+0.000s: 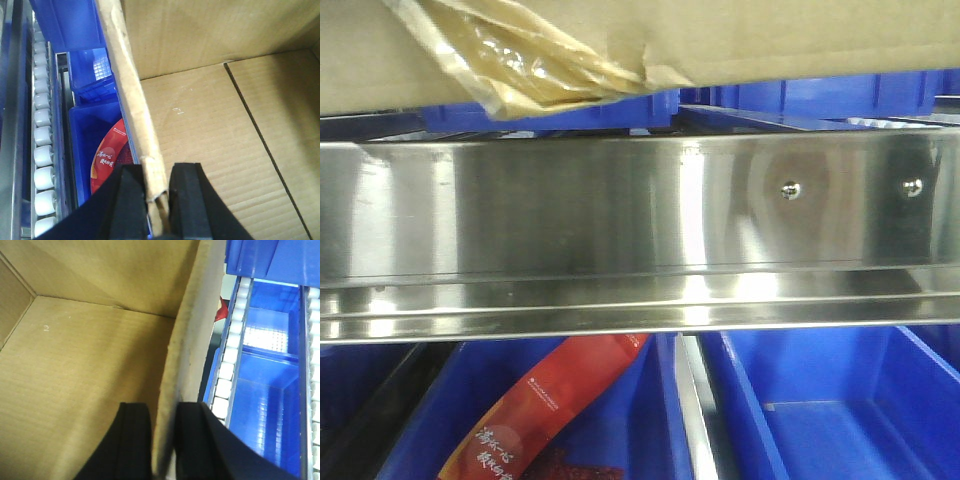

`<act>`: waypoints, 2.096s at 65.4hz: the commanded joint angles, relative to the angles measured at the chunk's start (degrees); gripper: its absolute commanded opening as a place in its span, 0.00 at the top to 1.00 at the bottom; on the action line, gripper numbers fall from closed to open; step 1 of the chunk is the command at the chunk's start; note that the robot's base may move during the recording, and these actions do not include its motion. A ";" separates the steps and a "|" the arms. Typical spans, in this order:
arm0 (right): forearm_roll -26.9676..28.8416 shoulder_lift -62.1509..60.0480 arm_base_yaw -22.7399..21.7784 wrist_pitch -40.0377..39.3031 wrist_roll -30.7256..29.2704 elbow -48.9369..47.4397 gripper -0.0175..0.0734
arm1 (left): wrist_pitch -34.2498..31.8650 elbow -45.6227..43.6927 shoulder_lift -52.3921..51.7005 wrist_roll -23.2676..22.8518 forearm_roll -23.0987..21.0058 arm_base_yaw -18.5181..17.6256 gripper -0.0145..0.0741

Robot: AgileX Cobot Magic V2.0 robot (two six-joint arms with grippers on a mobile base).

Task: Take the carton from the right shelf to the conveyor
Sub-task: 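Hold the box with both grippers and pull it back from the shelf, then carry the box in both grippers while the base turns and drives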

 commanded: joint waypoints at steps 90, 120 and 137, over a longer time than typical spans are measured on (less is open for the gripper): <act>-1.34 -1.19 -0.22 -2.73 -1.40 -0.40 0.88 | -0.42 -0.09 -0.85 0.76 3.07 -0.05 0.85; -1.34 -1.19 -0.22 -2.73 -1.40 -0.40 0.88 | -0.42 -0.09 -0.86 0.76 3.29 -0.05 0.85; -1.34 -1.19 -0.22 -2.73 -1.40 -0.40 0.88 | -0.42 -0.09 -0.86 0.76 3.29 -0.05 0.85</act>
